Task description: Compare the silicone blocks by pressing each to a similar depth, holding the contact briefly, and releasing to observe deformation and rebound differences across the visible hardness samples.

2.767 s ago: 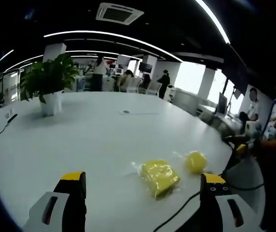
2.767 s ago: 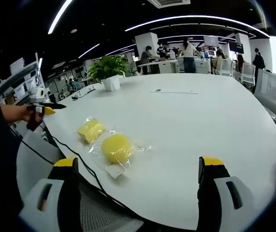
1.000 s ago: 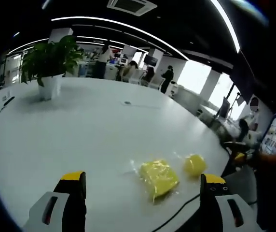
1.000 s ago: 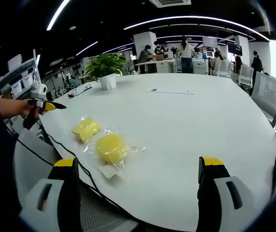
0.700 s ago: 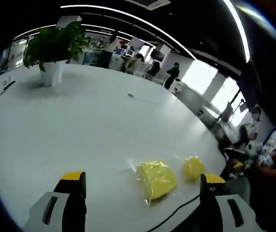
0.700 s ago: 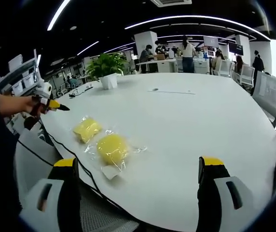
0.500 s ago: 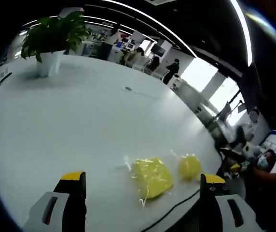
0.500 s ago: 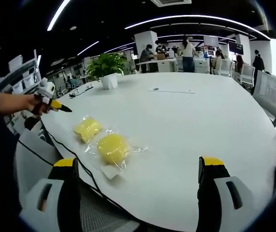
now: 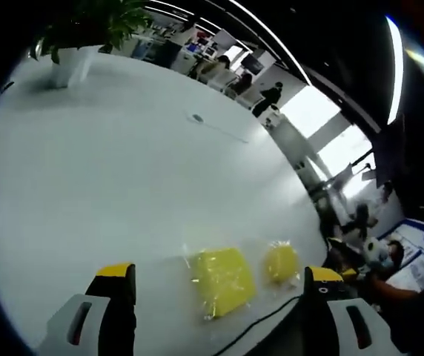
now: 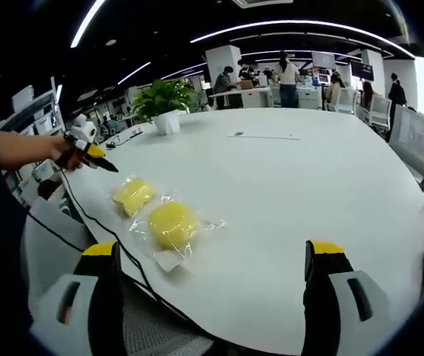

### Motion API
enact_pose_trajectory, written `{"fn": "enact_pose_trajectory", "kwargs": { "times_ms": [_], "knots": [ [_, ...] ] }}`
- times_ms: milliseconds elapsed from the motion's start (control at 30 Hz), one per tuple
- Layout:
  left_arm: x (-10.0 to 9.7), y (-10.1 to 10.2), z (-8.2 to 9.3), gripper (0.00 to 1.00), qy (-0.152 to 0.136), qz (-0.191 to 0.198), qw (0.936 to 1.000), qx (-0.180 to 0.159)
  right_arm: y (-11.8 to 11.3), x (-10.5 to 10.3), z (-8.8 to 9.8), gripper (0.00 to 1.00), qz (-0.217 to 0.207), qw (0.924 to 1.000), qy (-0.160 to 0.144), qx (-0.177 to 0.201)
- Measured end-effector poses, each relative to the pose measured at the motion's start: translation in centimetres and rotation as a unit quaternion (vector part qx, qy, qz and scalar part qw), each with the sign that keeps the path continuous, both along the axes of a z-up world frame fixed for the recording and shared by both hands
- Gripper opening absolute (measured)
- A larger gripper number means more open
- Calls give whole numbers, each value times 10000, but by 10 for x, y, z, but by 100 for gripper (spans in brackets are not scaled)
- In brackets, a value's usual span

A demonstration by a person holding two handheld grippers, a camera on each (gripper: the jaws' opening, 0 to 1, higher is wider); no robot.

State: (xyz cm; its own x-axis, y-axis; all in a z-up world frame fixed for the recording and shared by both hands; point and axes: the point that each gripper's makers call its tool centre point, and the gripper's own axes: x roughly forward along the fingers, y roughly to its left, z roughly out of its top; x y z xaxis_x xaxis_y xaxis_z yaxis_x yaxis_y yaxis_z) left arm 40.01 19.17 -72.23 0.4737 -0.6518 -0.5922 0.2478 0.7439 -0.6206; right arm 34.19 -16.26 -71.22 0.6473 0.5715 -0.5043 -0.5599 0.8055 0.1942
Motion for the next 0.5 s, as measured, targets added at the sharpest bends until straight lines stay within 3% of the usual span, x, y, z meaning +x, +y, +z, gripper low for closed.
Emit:
{"fn": "enact_pose_trajectory", "kwargs": {
  "times_ms": [100, 367, 500],
  "knots": [
    [1, -2, -7, 95, 173, -56, 9997, -172, 0, 1, 0, 96, 21, 10000, 20, -21],
    [10, -3, -14, 92, 340, -88, 9991, -249, 2, 2, -3, 96, 37, 10000, 65, -17],
    [13, -1, -25, 80, 470, -135, 9987, -108, 2, 2, -6, 96, 25, 9999, 119, -15]
  ]
}}
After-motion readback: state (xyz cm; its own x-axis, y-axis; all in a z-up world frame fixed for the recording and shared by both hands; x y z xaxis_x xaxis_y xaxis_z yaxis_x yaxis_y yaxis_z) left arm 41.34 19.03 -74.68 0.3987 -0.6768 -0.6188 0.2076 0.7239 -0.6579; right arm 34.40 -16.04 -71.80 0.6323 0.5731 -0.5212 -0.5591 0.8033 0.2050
